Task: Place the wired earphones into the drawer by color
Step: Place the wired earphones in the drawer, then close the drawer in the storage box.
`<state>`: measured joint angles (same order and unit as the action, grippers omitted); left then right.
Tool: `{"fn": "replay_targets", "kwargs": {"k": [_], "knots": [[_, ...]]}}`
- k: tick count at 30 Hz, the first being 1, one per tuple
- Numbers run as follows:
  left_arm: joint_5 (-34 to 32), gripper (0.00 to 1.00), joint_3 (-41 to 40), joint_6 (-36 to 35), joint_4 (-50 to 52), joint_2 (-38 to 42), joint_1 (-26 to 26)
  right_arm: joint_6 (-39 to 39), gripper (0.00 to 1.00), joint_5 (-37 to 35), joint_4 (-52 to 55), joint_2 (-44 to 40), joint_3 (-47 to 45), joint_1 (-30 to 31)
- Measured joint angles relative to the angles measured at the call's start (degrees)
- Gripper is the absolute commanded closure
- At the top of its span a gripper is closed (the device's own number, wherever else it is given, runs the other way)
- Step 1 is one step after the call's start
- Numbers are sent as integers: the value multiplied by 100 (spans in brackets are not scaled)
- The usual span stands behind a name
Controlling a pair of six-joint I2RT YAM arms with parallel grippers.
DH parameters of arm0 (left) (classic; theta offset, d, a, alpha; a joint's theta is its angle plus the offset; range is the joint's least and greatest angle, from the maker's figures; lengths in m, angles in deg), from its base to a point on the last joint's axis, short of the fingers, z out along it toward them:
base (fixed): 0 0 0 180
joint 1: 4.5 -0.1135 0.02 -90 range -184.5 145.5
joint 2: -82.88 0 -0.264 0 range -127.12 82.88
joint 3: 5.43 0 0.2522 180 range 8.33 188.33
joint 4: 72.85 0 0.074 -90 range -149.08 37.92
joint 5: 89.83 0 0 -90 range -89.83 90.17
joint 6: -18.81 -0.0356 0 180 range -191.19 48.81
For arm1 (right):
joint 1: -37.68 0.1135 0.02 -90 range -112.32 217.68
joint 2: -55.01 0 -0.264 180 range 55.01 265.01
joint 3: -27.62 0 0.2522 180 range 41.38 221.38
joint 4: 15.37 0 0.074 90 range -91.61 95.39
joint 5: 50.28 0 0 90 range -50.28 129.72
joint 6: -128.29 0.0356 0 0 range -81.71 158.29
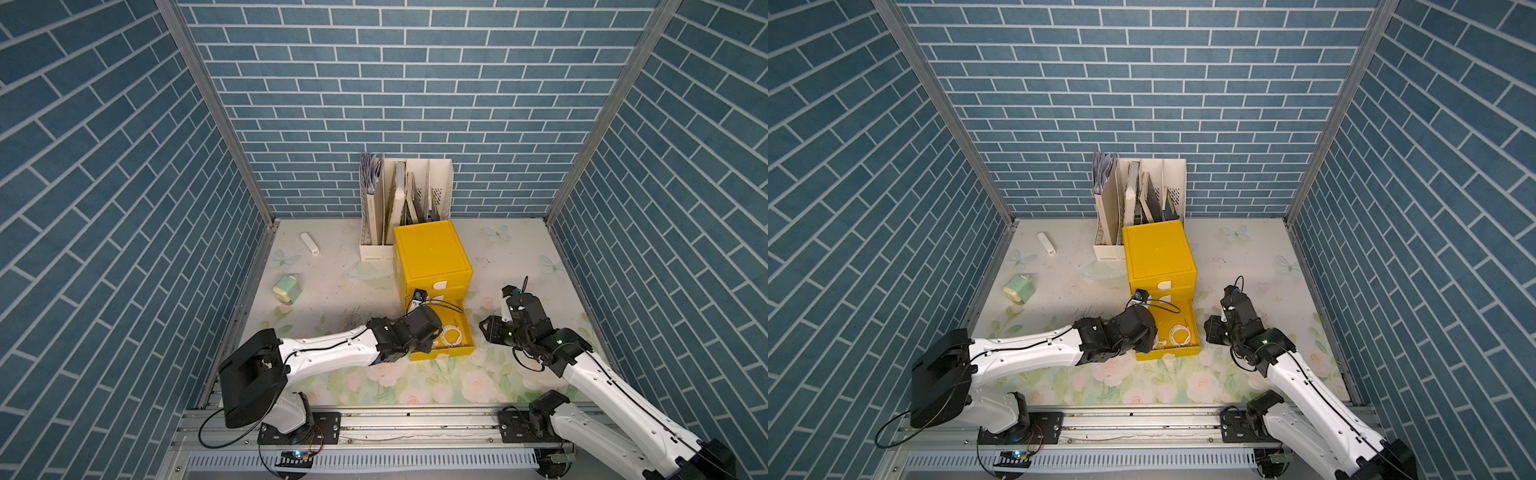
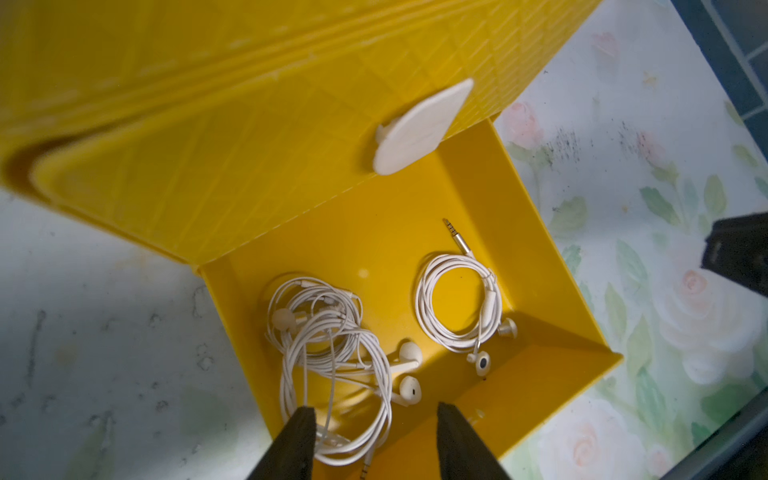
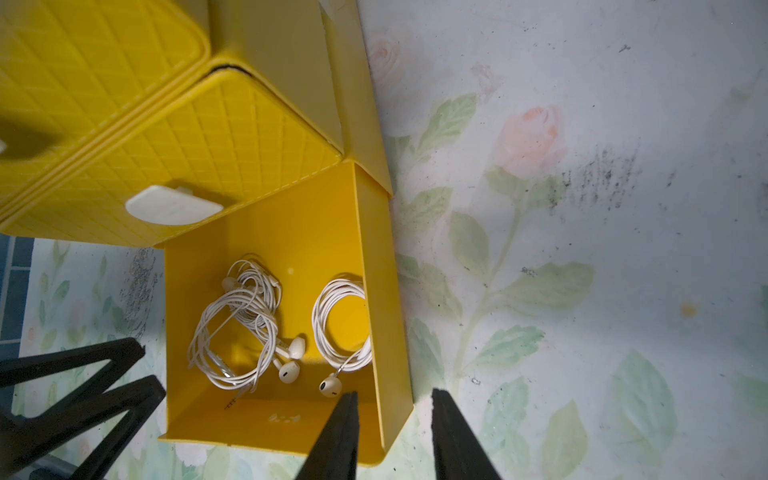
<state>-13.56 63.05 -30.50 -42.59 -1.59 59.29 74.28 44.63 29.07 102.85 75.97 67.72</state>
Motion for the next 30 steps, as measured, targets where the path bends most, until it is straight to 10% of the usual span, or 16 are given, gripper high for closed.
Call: {"fn": "replay_targets", "kwargs": {"k": [12, 14, 22, 30], "knots": [[262, 46, 1843, -433, 651, 1244, -11, 796, 85, 1113, -831, -1864, -1812, 48], [358, 53, 2470, -623, 807, 981, -212, 1102, 100, 1169, -802, -2441, -2184, 103], [848, 73, 3722, -1375, 1169, -457, -1644, 2256, 100, 1290, -1178, -4148, -2782, 321], [951, 74, 5257, -1950, 1582, -2033, -2221, 2409, 100, 1154, -1775, -2761, -2892, 881]]}}
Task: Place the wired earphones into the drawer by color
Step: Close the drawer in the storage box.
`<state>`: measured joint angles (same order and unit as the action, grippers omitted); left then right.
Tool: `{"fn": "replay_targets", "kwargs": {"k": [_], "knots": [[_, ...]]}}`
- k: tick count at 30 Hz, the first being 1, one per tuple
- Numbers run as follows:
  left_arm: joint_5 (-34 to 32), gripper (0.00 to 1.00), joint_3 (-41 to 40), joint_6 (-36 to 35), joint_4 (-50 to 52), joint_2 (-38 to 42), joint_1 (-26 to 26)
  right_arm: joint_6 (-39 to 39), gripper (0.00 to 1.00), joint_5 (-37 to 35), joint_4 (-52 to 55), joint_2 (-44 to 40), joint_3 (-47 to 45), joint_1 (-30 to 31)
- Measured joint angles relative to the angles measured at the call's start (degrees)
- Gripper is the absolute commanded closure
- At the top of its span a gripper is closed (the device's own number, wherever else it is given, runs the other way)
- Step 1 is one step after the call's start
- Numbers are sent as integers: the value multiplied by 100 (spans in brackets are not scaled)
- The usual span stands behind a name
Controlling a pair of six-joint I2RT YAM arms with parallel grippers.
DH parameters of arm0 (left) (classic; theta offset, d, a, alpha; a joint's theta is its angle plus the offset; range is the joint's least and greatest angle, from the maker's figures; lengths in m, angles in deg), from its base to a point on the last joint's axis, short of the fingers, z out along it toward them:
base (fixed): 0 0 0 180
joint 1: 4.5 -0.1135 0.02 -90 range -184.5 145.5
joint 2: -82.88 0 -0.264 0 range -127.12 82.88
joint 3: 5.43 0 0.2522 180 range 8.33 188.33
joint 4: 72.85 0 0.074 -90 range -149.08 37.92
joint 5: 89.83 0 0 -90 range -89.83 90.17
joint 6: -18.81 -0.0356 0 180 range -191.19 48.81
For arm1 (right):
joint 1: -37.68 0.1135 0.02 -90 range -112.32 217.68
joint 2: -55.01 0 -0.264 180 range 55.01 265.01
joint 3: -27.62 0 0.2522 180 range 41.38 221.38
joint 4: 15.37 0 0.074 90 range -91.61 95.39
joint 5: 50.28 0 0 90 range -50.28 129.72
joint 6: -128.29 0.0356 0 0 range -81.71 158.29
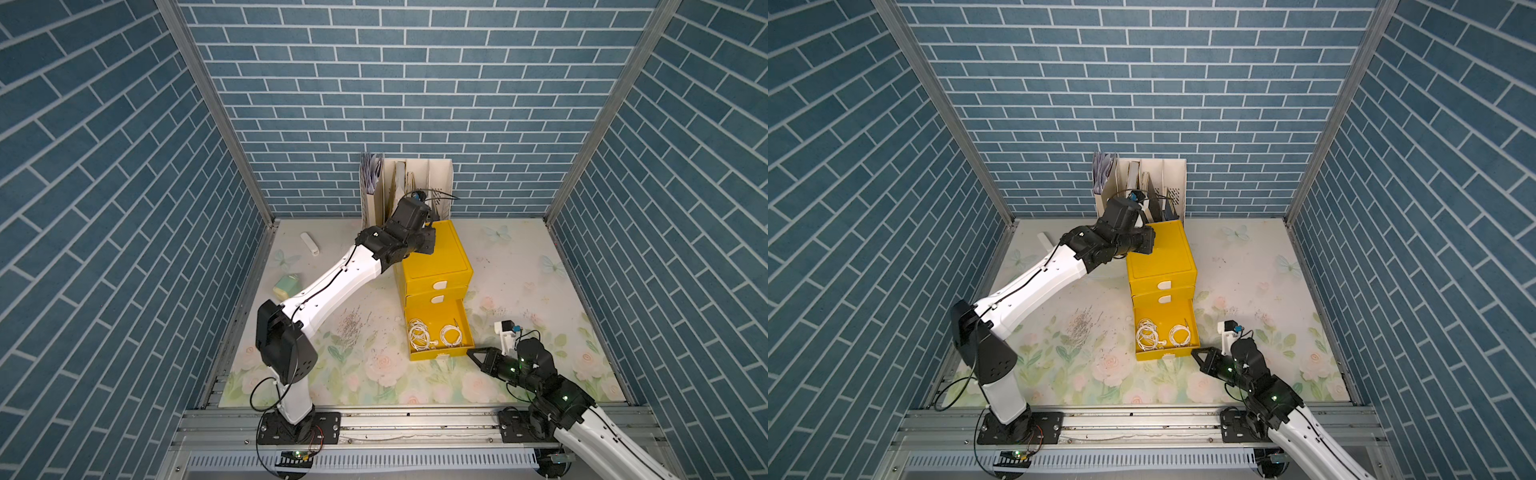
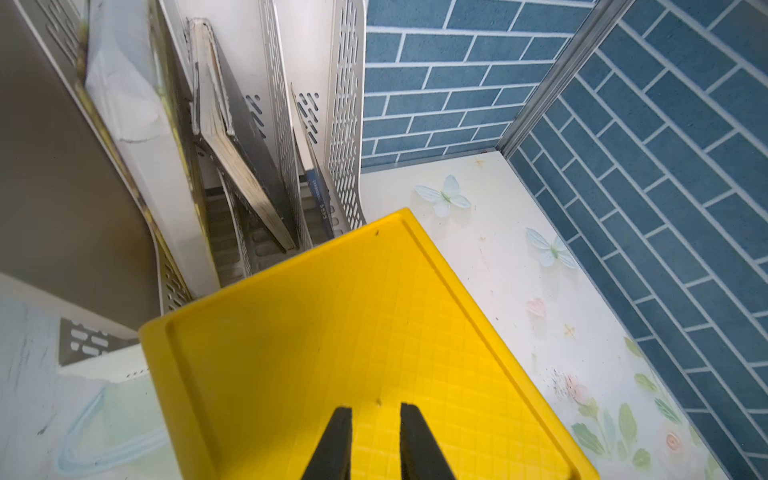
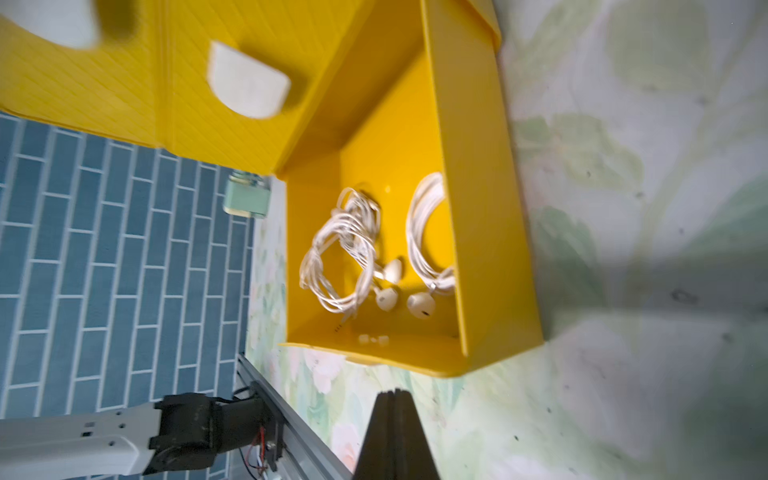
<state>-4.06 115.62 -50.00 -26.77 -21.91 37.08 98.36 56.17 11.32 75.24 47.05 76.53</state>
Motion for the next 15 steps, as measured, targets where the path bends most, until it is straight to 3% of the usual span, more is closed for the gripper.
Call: {"fn": "replay_targets", "kwargs": {"k": [6, 15], "knots": [[92, 74, 1067, -177, 44, -848, -13, -50, 100, -131, -15, 682, -2, 328], [144, 75, 1213, -282, 63, -1515, -55, -17, 100, -678, -791, 1257, -212, 632]]}}
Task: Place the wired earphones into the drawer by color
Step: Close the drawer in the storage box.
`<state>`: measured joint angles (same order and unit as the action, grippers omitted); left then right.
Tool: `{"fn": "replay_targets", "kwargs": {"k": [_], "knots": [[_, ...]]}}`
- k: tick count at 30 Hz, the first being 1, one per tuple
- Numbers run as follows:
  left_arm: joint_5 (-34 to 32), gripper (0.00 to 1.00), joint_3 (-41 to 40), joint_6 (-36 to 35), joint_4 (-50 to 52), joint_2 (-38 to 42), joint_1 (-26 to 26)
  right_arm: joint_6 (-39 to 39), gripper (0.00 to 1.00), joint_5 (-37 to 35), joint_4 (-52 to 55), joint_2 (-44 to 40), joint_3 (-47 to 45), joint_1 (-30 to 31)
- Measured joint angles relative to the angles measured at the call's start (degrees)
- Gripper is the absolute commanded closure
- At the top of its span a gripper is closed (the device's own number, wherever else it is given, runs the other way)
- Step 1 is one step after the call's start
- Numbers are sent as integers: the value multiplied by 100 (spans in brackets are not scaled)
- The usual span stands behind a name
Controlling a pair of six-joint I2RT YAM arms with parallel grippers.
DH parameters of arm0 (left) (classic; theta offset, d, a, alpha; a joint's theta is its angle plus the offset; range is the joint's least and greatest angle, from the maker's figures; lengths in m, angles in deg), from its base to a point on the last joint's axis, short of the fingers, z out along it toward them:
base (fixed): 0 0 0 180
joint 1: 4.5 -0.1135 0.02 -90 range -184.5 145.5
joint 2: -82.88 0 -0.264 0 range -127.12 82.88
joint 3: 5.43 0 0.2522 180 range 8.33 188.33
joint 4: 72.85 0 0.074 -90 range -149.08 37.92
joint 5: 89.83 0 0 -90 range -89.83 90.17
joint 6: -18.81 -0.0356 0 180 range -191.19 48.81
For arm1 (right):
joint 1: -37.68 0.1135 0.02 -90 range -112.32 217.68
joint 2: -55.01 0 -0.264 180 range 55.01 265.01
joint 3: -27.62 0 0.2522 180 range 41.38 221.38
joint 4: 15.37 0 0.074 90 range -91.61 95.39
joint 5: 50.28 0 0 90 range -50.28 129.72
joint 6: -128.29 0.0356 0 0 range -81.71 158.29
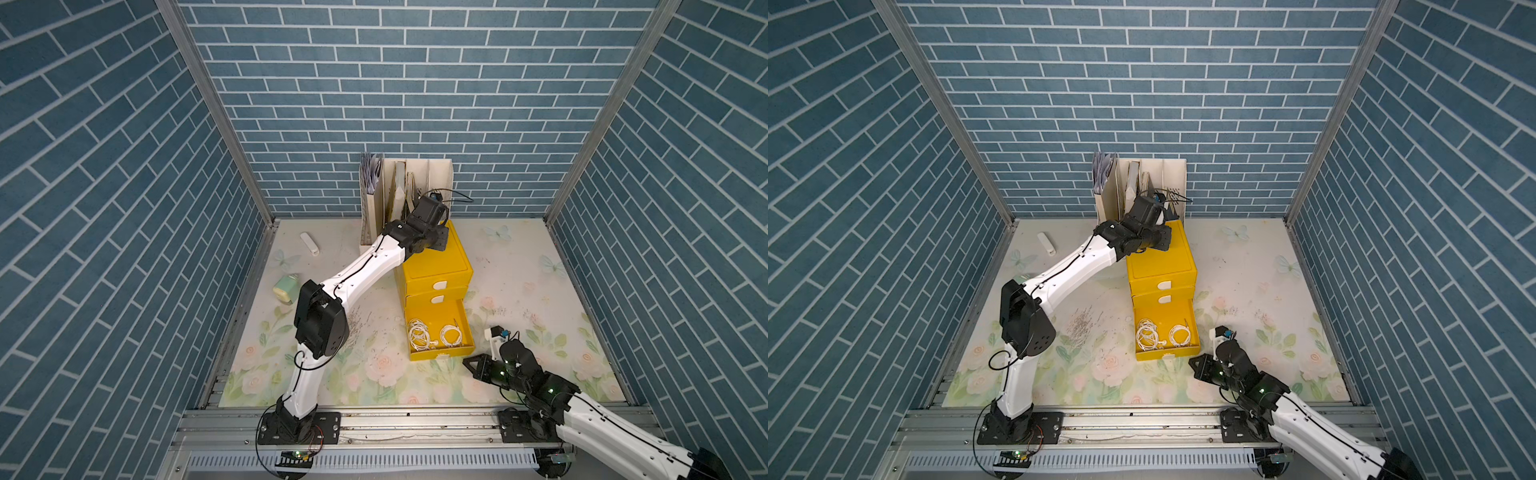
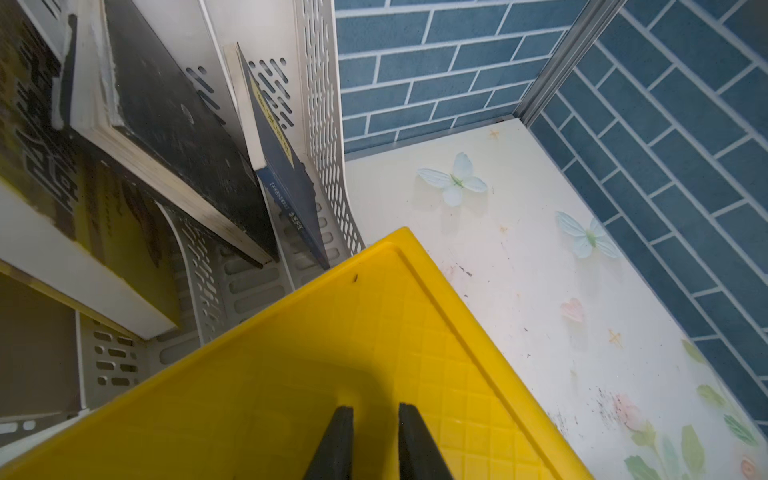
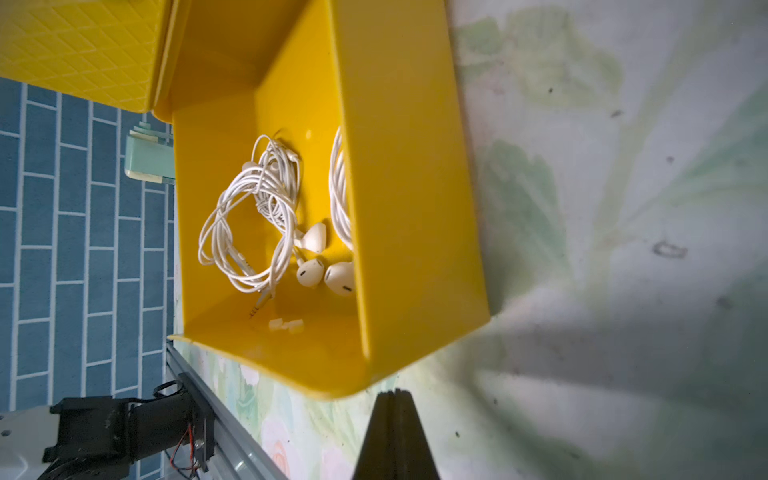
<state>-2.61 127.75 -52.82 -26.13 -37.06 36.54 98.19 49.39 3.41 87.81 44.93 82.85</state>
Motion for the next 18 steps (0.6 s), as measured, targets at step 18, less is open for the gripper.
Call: {"fn": "replay_targets", "kwargs": {"k": [18], "knots": [[304, 79, -1235, -116, -986, 577, -22, 9, 100, -876, -3261, 3296, 334, 59]]}}
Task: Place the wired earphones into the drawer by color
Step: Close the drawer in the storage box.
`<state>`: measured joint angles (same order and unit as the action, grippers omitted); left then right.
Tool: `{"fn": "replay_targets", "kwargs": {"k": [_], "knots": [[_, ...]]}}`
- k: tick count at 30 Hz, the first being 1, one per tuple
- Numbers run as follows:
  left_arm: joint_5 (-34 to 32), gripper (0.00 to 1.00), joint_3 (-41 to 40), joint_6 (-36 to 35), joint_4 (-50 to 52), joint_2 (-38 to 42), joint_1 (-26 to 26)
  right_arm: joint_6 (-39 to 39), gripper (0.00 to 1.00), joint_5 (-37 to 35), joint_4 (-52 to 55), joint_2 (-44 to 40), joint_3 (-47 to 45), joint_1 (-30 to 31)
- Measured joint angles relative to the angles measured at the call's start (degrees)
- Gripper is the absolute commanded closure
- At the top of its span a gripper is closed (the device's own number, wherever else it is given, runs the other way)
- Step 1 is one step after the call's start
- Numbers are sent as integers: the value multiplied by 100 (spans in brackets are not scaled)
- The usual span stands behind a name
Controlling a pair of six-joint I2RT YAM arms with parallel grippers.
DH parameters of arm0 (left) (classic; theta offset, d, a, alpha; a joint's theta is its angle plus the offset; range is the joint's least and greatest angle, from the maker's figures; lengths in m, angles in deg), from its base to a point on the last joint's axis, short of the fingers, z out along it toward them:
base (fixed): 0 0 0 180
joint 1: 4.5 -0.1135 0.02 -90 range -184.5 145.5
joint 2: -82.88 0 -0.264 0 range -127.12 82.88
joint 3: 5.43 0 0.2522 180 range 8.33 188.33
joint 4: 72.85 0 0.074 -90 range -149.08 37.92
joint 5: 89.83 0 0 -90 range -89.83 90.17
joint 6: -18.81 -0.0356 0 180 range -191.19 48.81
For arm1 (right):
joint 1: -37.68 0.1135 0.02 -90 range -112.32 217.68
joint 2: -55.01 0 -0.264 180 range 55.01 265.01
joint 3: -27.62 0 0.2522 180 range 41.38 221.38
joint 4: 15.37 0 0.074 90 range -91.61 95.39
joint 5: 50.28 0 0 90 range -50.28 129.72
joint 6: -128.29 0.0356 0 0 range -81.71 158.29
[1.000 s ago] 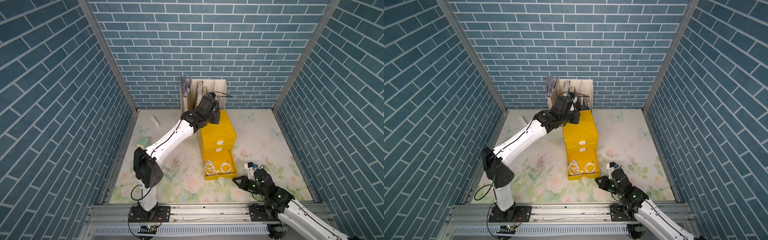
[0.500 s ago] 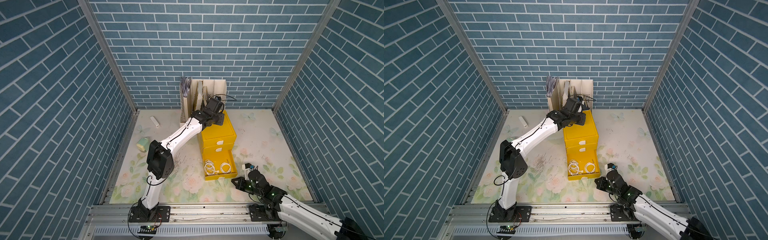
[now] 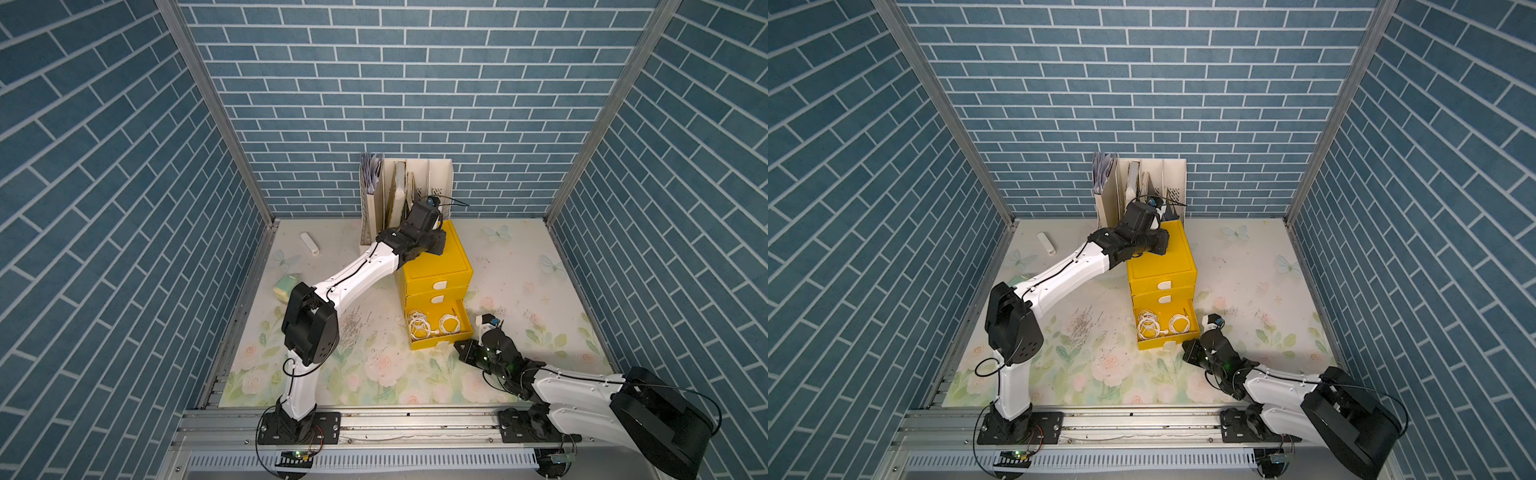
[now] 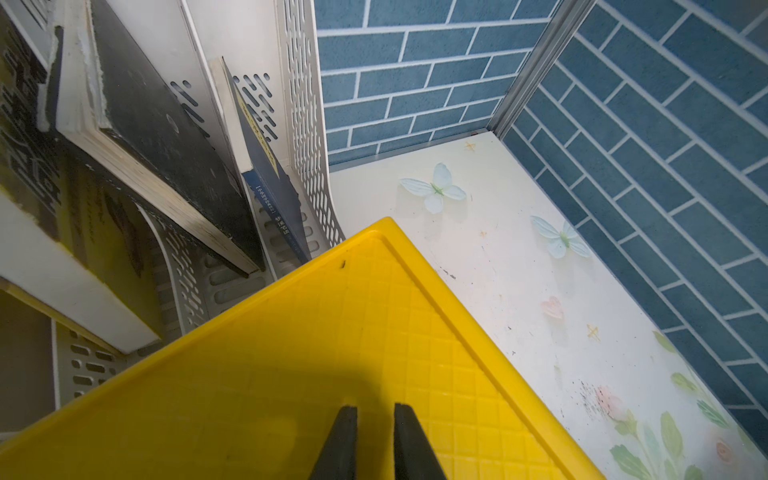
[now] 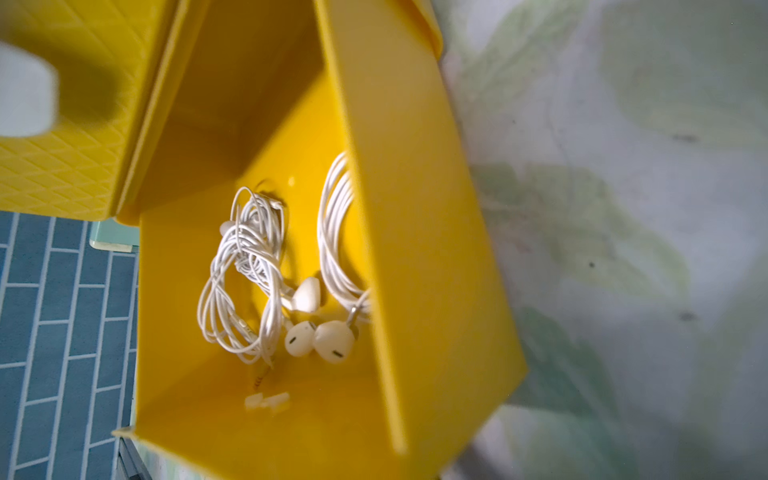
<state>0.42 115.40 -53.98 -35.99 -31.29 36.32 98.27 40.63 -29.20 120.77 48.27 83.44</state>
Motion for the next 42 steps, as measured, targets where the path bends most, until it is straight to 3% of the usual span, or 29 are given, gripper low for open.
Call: {"fn": "replay_targets", "kwargs": {"k": [15, 42], "knots": [[125, 80, -625, -11, -693, 243, -37, -138, 100, -7, -1493, 1589, 1047, -310], [262, 80, -903, -9, -1040, 330, -74, 380, 100, -442, -4205, 3053, 920, -210]]}}
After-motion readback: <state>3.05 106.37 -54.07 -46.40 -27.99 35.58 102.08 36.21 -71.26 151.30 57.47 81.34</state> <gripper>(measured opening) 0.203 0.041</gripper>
